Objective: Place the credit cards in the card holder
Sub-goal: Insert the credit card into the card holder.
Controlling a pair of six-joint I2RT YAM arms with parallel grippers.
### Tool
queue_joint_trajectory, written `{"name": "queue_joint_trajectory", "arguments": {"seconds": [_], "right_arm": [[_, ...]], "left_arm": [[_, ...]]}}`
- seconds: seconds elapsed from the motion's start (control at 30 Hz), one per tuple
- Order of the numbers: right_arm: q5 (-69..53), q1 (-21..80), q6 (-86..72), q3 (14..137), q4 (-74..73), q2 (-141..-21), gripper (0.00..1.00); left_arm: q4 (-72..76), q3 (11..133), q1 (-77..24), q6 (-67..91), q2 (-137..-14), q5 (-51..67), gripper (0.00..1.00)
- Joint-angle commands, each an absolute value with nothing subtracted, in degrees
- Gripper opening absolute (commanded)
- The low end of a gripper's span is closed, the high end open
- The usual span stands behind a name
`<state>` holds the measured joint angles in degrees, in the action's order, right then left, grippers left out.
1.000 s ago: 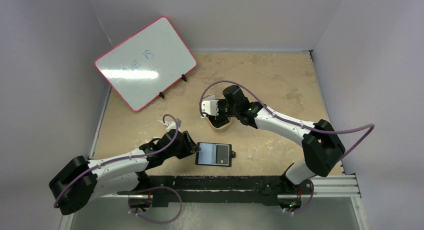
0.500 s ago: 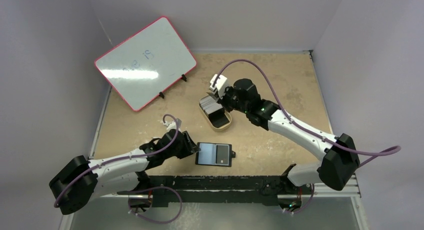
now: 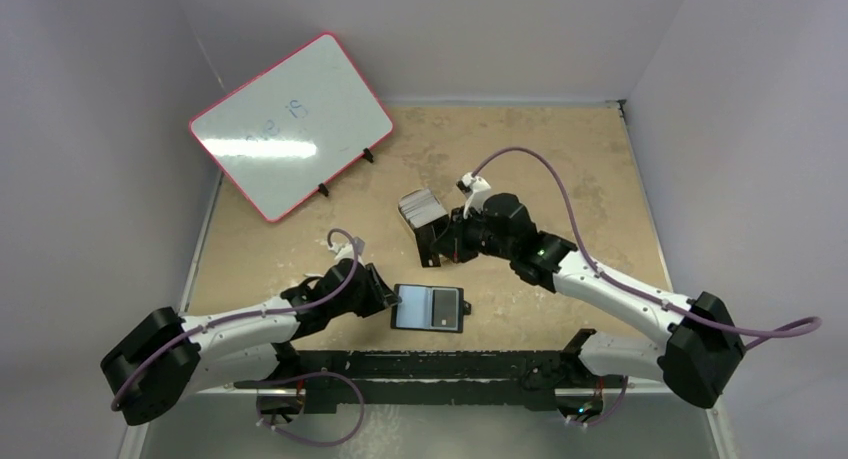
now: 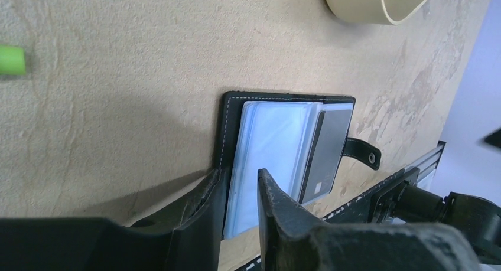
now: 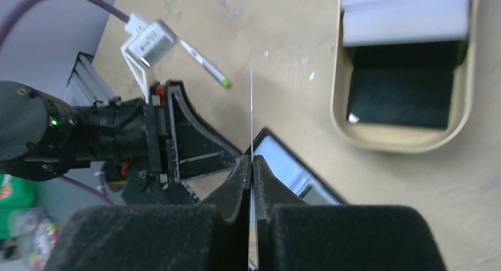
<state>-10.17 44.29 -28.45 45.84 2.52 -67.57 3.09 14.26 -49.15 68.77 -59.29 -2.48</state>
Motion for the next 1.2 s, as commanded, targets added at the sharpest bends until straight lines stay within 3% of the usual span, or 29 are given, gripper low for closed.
{"name": "queue_joint_trajectory", "arguments": {"seconds": [0.0,0.4,1.17], "right_arm": [[-12.11,45.77,-43.99,39.69,8.63,-65.08,0.00],[-9.71,47.71,-56.42,24.05,22.32,-64.23,0.00],[-6.39,47.86,-60.55,17.49,24.08,-67.88,0.00]], "left_arm": [[6.59,13.47,-49.44,70.38,-59.54,-1.85,0.24],[8.44,13.60,-51.78,71.42,-62.98,-2.55,0.13],[6.77,14.46,-52.73,70.90,-63.19,-3.68,0.08]]}}
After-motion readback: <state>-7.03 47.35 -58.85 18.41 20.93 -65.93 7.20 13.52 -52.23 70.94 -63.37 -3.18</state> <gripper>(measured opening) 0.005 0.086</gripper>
